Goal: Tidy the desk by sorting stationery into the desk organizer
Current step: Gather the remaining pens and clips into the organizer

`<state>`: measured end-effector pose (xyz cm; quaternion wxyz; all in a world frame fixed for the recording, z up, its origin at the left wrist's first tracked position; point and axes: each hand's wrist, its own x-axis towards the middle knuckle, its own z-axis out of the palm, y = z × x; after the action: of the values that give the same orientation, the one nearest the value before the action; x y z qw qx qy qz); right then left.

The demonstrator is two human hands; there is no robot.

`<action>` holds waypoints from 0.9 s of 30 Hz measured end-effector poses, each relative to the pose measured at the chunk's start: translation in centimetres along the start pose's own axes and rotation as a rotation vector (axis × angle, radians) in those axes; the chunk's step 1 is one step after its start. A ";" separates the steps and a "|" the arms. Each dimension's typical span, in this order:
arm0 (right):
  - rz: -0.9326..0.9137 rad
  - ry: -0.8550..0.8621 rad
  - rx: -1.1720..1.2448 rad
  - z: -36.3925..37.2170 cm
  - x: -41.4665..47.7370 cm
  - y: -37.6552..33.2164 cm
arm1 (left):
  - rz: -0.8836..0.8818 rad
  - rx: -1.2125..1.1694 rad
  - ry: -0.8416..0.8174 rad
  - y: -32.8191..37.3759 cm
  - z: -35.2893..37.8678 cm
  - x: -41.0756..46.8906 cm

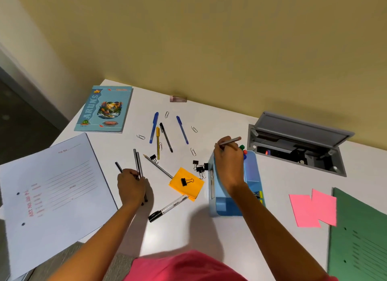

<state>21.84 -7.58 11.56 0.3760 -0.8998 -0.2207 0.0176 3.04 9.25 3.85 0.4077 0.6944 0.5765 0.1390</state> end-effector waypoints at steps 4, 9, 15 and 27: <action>0.044 -0.008 -0.161 -1.0 0.6 0.7 | -0.005 0.083 0.021 -0.6 0.2 0.5; 0.055 -0.034 -0.216 -1.4 1.0 0.7 | -0.033 0.198 -0.019 -0.5 0.5 1.0; 0.053 -0.043 -0.214 -1.4 1.3 0.6 | -0.078 0.245 -0.054 -0.2 0.8 1.3; 0.043 0.040 -0.166 -1.3 2.0 0.0 | -0.071 0.308 -0.119 -0.3 0.8 2.0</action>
<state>23.86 -7.58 12.76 0.3038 -0.9326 -0.1943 -0.0108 3.97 10.79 2.61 0.3347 0.7349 0.5897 -0.0068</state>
